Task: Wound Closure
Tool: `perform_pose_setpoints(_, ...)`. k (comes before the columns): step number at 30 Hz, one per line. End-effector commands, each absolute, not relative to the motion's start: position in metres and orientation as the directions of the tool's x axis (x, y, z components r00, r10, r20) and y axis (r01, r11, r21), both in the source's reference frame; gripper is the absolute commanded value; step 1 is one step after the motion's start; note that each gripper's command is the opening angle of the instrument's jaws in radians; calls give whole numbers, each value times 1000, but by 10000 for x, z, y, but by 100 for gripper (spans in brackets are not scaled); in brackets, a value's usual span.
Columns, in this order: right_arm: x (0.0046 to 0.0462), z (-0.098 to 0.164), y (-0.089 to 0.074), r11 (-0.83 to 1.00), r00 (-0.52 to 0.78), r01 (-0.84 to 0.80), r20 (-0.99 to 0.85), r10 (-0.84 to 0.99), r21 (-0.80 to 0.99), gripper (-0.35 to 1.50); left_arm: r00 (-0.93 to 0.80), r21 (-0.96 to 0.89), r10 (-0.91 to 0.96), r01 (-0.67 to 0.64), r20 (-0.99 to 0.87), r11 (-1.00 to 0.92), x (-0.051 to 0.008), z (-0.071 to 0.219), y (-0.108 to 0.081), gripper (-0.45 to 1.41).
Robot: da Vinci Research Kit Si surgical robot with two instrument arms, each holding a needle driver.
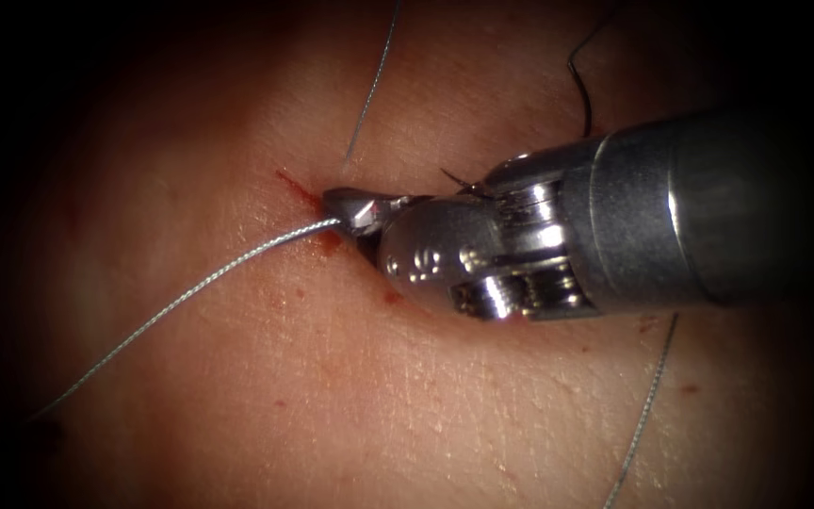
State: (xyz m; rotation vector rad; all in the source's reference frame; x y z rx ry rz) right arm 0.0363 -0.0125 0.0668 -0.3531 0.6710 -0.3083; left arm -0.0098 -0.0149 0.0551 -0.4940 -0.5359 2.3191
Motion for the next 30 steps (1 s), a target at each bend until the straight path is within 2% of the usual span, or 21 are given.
perform_pose_setpoints(1, 366, 669, -135, 896, 740, 166, -549, -390, -412, -35, -679, -496, 706, -550, -202, -672, -104, 554, -151, -45)
perform_pose_setpoints(4, 360, 658, -144, 903, 748, 154, -549, -372, -401, -35, -663, -494, 717, -560, -214, -665, -109, 549, -139, -45)
perform_pose_setpoints(7, 354, 650, -149, 921, 745, 125, -578, -333, -369, 44, -680, -484, 684, -520, -264, -704, -113, 549, -129, -45)
perform_pose_setpoints(8, 350, 645, -150, 925, 740, 103, -593, -317, -366, 61, -686, -479, 670, -505, -282, -718, -114, 550, -126, -45)
perform_pose_setpoints(9, 346, 636, -150, 934, 727, 66, -625, -286, -351, 86, -714, -460, 624, -460, -317, -760, -115, 553, -120, -45)
perform_pose_setpoints(15, 323, 597, -149, 975, 665, 4, -727, -168, -221, 123, -723, -433, 576, -410, -381, -803, -123, 559, -103, -45)
perform_pose_setpoints(18, 312, 588, -145, 979, 660, -5, -737, -148, -202, 124, -718, -432, 569, -400, -400, -808, -125, 555, -94, -45)
perform_pose_setpoints(23, 288, 582, -128, 984, 639, -50, -763, -101, -173, 124, -714, -419, 559, -393, -422, -818, -126, 550, -80, -45)
perform_pose_setpoints(25, 269, 582, -109, 981, 593, -129, -804, -41, -145, 98, -714, -413, 552, -389, -429, -824, -126, 550, -76, -45)
perform_pose_setpoints(28, 259, 587, -89, 975, 568, -173, -823, -18, -140, 39, -713, -408, 549, -387, -436, -827, -125, 550, -75, -45)
perform_pose_setpoints(30, 258, 595, -78, 975, 543, -191, -840, 7, -115, -35, -714, -403, 544, -385, -440, -830, -124, 550, -74, -45)
